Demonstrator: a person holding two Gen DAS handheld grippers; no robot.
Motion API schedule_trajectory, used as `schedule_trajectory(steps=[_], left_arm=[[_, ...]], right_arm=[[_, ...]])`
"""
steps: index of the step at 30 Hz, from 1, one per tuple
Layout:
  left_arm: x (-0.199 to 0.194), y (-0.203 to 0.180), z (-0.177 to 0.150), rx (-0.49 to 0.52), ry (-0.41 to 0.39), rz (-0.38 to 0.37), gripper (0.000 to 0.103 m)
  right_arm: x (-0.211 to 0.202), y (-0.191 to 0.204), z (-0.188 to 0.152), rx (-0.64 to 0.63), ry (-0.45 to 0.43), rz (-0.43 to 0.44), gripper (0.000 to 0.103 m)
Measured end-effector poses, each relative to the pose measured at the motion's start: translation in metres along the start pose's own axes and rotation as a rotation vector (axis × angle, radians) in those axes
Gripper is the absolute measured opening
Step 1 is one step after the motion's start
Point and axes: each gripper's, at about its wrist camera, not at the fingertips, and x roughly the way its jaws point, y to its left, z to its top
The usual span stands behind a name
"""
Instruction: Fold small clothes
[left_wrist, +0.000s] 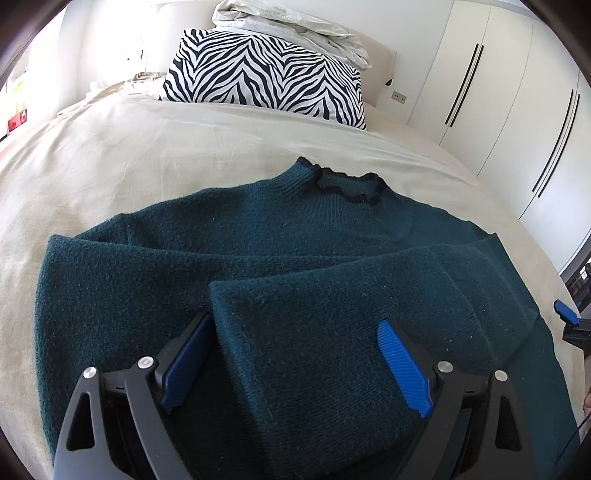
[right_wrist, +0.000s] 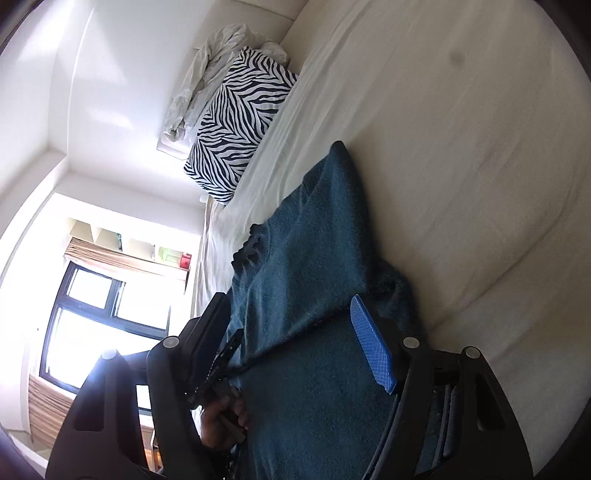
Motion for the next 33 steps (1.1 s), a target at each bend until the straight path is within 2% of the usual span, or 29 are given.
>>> schedule_trajectory(steps=[3,5,8,9,10,12,15,18,22,26,30,31,32,33], left_arm=[[0.0,-0.001,0.0,-0.002,-0.001,-0.002,0.091],[0.0,0.0,0.0,0.001,0.0,0.002,0.091],[0.0,0.0,0.0,-0.003,-0.001,-0.006,0.091],[0.0,0.0,0.0,-0.003,-0.003,-0.007,0.091],[0.0,-0.001,0.0,-0.001,-0.005,-0.005,0.091],[0.001,-0.002,0.0,0.002,-0.006,-0.002,0.092],[0.001,-0.001,-0.001,0.001,-0.006,-0.004,0.093],[0.001,-0.002,0.0,0.002,-0.003,-0.001,0.093],[-0.003,-0.001,0.003,-0.022,0.002,-0.017,0.093],[-0.032,0.016,0.005,-0.15,-0.026,-0.057,0.089],[-0.042,0.042,0.011,-0.186,-0.068,0.037,0.089],[-0.037,0.055,0.012,-0.215,-0.058,0.042,0.084],[-0.032,0.068,0.011,-0.244,-0.052,0.048,0.074],[-0.028,0.08,0.008,-0.282,-0.062,0.028,0.07]], right_arm=[[0.033,0.025,-0.004,-0.03,0.03,0.056,0.068],[0.071,0.035,-0.004,-0.032,0.06,0.062,0.068],[0.108,0.011,-0.015,0.014,0.074,0.019,0.066],[0.11,0.002,-0.019,0.013,0.039,0.035,0.061],[0.106,-0.002,-0.022,-0.011,0.0,0.08,0.059],[0.097,-0.012,-0.026,-0.024,-0.021,0.195,0.058],[0.084,-0.036,-0.026,0.068,-0.074,0.363,0.059],[0.079,-0.055,-0.024,0.126,-0.12,0.477,0.059],[0.079,-0.058,-0.025,0.092,-0.117,0.507,0.06],[0.077,-0.065,-0.023,0.102,-0.123,0.549,0.06],[0.077,-0.065,-0.02,0.098,-0.127,0.563,0.063],[0.077,-0.064,-0.02,0.098,-0.128,0.567,0.063],[0.077,-0.064,-0.02,0.098,-0.127,0.568,0.063],[0.078,-0.064,-0.02,0.097,-0.127,0.569,0.063]])
